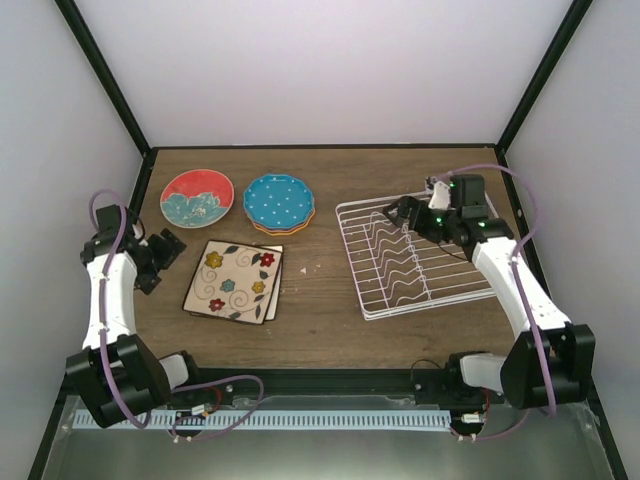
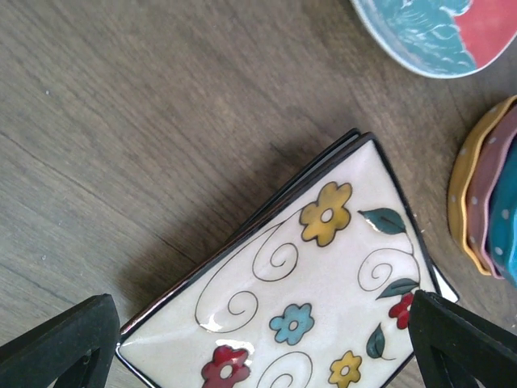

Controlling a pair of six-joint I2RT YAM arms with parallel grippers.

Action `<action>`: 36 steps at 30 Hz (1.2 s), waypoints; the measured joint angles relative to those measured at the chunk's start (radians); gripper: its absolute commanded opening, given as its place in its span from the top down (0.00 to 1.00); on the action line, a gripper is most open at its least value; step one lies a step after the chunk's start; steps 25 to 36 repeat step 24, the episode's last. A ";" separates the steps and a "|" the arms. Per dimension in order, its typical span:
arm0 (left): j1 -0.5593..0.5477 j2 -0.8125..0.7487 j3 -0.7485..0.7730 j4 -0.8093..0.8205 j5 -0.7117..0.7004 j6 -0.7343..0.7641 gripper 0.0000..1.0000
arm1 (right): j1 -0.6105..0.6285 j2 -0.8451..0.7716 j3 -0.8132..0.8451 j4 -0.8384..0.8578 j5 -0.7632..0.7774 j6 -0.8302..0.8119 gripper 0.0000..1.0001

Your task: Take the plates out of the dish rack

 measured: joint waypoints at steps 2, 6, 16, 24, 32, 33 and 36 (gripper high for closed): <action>-0.001 0.000 0.015 0.001 0.000 0.007 0.00 | 0.038 0.027 0.005 0.032 -0.009 0.014 0.00; -0.003 0.000 0.047 0.010 0.001 0.011 0.00 | 0.081 0.052 0.005 0.075 -0.018 0.039 0.00; -0.012 0.000 0.070 0.043 0.017 0.010 0.00 | 0.089 0.051 0.019 0.117 0.005 0.074 0.00; -0.031 0.014 0.072 0.055 0.028 0.010 0.00 | 0.090 -0.013 0.013 0.137 0.060 0.156 0.00; -0.031 0.014 0.072 0.055 0.028 0.010 0.00 | 0.090 -0.013 0.013 0.137 0.060 0.156 0.00; -0.031 0.014 0.072 0.055 0.028 0.010 0.00 | 0.090 -0.013 0.013 0.137 0.060 0.156 0.00; -0.031 0.014 0.072 0.055 0.028 0.010 0.00 | 0.090 -0.013 0.013 0.137 0.060 0.156 0.00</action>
